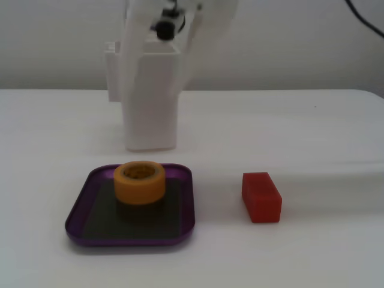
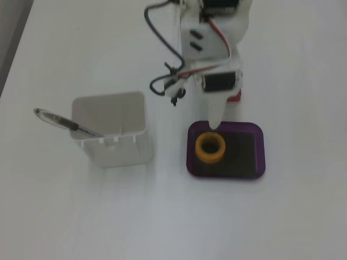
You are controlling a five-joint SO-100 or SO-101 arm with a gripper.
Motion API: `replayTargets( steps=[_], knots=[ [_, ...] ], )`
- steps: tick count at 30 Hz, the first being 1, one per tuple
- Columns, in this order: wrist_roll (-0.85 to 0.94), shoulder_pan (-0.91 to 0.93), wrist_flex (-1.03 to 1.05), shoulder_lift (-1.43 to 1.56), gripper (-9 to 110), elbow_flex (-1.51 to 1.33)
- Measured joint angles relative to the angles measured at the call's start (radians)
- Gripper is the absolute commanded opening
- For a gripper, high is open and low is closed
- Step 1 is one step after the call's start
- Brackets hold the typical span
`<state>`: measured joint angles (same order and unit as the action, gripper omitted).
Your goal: Grab up the yellow tape and put it in the box.
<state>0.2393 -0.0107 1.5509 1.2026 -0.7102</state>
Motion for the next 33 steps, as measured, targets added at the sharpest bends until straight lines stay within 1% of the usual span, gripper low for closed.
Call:
replayTargets(
  steps=[3, 7, 11, 18, 26, 33],
  knots=[
    [-0.006, -0.008, 0.091, 0.126, 14, 0.054],
    [-0.046, 0.011, 0.127, 0.311, 14, 0.021],
    [-0.061, 0.005, 0.135, 0.526, 14, -0.146],
    [-0.066, 0.014, 0.13, 0.911, 14, -0.563],
    [-0.069, 0.005, -0.057, 1.273, 14, -1.158],
    [-0.072, 0.006, -0.316, 1.565, 14, -1.647]
  ],
)
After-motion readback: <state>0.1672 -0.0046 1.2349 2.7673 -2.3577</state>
